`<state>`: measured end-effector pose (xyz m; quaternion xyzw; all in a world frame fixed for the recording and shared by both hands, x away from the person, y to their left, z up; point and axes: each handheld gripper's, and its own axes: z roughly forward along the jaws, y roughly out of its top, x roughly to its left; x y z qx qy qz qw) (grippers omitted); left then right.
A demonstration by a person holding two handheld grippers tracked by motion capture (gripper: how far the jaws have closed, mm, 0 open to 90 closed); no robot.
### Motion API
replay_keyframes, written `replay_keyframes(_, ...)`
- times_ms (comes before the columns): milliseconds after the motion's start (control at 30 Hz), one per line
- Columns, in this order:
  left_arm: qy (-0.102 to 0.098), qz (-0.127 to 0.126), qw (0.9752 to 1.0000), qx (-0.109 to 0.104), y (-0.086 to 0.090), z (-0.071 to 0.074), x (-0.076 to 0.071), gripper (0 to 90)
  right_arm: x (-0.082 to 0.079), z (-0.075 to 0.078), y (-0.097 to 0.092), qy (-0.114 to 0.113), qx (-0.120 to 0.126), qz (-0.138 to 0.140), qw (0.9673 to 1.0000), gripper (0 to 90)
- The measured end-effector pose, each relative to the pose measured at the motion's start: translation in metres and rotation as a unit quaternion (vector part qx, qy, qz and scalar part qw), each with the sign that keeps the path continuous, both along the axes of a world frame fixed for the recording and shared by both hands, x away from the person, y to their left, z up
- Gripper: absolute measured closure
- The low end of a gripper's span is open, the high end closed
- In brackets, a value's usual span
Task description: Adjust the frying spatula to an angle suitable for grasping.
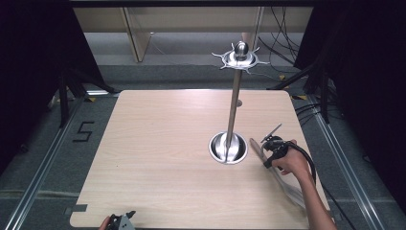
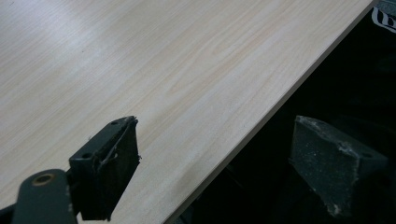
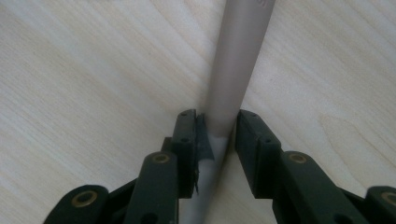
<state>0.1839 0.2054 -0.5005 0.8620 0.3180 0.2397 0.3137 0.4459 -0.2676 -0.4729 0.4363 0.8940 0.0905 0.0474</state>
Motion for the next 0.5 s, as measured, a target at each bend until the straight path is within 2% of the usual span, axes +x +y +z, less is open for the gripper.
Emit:
replay_keyframes(267,0.001,0.0,1.0,-0.001,0.0003,0.0002,0.0,14.8,0.0004,0.0006,0.0027,0.004,-0.004,0.002,1.0,71.9)
replay_keyframes(300,0.001,0.0,1.0,-0.001,0.0004,0.0003,0.0,14.8,0.0006,0.0004,0.0027,-0.001,-0.004,0.012,0.9999,72.2)
replay_keyframes(333,0.001,0.0,1.0,-0.001,0.0004,0.0002,0.0001,14.8,-0.0001,0.0009,0.0031,-0.003,0.0,0.019,0.9998,73.1)
replay_keyframes(400,0.003,-0.001,1.0,0.001,0.0009,0.0006,0.0003,14.8,-0.0018,0.0031,0.002,-0.011,0.021,0.014,0.9996,75.5)
replay_keyframes(433,-0.006,-0.022,0.9997,0.004,0.0021,0.0018,0.0029,14.8,-0.0022,0.0054,-0.0008,-0.026,0.03,0.023,0.9989,75.8)
replay_keyframes(500,-0.009,-0.017,0.9998,0.002,0.0009,0.0006,0.0029,14.8,-0.0026,0.0068,-0.0014,-0.03,0.031,0.024,0.9988,75.8)
